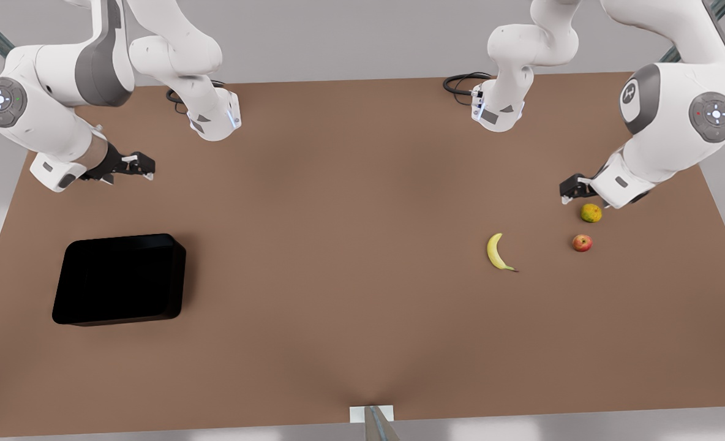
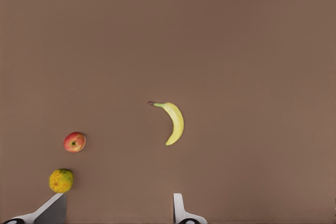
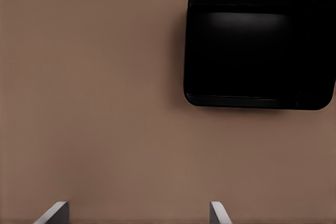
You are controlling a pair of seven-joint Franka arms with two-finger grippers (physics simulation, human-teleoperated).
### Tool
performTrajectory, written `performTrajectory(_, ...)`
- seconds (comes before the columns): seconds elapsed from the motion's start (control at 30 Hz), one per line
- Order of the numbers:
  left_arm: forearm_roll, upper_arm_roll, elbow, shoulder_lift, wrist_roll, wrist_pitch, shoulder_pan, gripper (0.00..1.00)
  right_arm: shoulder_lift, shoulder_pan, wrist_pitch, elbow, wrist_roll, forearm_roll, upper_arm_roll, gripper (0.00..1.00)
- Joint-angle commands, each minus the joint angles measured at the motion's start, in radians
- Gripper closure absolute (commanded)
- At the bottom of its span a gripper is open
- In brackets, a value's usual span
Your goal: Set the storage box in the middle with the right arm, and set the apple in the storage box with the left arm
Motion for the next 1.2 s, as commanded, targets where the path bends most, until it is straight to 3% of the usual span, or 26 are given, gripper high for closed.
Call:
performTrajectory(0.0,0.001,-0.001,0.001,0.003,0.001,0.004,0.001,0.0,0.0,0.0,0.0,0.0,-0.001,0.0,0.0,0.0)
performTrajectory(0.13,-0.005,0.014,-0.001,0.015,-0.063,-0.013,0.009,0.0,0.018,-0.014,0.031,0.008,-0.012,-0.002,-0.009,0.0)
performTrajectory(0.23,-0.062,0.039,0.011,0.079,-0.335,-0.013,0.066,0.0,0.087,-0.086,0.1,0.029,-0.198,-0.006,-0.071,0.0)
performTrajectory(0.33,-0.211,0.054,0.171,0.251,-0.732,-0.1,0.214,0.0,0.245,-0.242,0.153,0.126,-0.351,-0.012,-0.071,0.0)
performTrajectory(0.43,-0.638,0.154,0.172,0.352,-0.941,-0.117,0.375,0.0,0.346,-0.342,0.25,0.147,-0.455,-0.003,-0.071,0.0)
performTrajectory(0.5,-0.737,0.159,0.12,0.394,-1.065,-0.116,0.422,0.0,0.451,-0.365,0.25,0.247,-0.455,0.0,-0.071,0.0)
performTrajectory(0.6,-0.878,0.156,0.108,0.47,-1.051,-0.099,0.44,0.0,0.578,-0.367,0.285,0.347,-0.448,0.021,-0.069,0.0)
performTrajectory(0.67,-0.948,0.16,0.083,0.515,-0.952,-0.099,0.469,0.0,0.635,-0.391,0.351,0.347,-0.451,0.046,-0.069,0.0)
performTrajectory(0.73,-1.028,0.245,0.005,0.54,-0.812,-0.111,0.472,0.0,0.675,-0.407,0.387,0.348,-0.452,0.052,-0.069,0.0)
performTrajectory(0.83,-1.117,0.243,-0.079,0.552,-0.811,-0.136,0.472,0.0,0.725,-0.434,0.46,0.347,-0.455,0.051,-0.069,0.0)
performTrajectory(1.17,-1.177,0.246,-0.07,0.629,-0.691,-0.211,0.472,0.0,0.853,-0.465,0.577,0.347,-0.515,0.097,-0.067,0.0)
